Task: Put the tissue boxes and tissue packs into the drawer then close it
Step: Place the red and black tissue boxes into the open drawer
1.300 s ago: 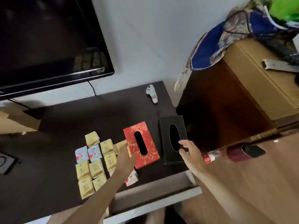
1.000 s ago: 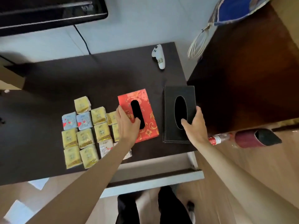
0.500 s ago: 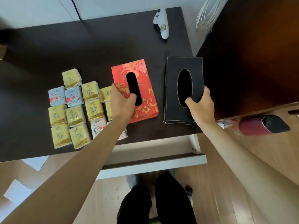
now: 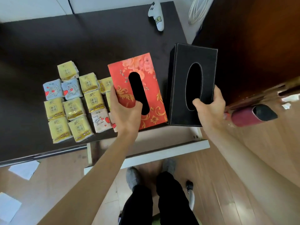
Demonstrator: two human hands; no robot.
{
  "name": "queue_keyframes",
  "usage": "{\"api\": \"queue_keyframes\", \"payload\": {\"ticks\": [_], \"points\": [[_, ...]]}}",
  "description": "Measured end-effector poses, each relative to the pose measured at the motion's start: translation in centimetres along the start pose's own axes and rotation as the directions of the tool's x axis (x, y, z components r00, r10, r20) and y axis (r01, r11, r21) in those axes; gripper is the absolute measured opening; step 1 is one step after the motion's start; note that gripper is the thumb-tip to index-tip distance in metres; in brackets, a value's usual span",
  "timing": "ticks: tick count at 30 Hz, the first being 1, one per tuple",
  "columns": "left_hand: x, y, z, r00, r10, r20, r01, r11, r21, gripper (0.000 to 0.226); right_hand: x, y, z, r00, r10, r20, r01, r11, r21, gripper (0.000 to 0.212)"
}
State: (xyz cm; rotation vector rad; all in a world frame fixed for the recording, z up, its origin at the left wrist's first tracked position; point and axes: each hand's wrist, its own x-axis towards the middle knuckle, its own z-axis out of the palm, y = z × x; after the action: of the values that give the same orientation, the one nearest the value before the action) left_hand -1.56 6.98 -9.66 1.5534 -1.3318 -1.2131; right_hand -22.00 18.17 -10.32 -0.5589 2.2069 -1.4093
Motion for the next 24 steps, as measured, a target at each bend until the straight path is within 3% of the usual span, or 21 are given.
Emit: {"api": "queue_keyframes", "payload": {"ticks": [6,10,15,24], "points": [[-6.3,-4.4,-1.8,0.995,0.089,-0.047,-0.092,0.993,-0.071,0.079,-4.3,3.3,-0.4,0.995,-0.08,0.053,0.081,0.997,-0.017,0.068],[-7.8,-7.2,-2.0,0.976,0.202,-0.082,-0.204,0.979,-0.014,0.084,-5.1,5.6,-0.1,0.986,-0.135,0.103,0.138,0.99,-0.028,0.071],[-9.0,-10.9,-1.8,0.953,0.276,-0.127,-0.275,0.961,0.026,0.086,-5.9,9.2,0.1,0.977,-0.214,0.02,0.214,0.977,-0.004,0.075],[-10.1,-15.6,-2.1,0.88,0.469,0.078,-0.471,0.882,0.009,0.091,-6.5,13.1,-0.5,0.927,-0.37,0.059,0.372,0.928,-0.02,0.074]]}}
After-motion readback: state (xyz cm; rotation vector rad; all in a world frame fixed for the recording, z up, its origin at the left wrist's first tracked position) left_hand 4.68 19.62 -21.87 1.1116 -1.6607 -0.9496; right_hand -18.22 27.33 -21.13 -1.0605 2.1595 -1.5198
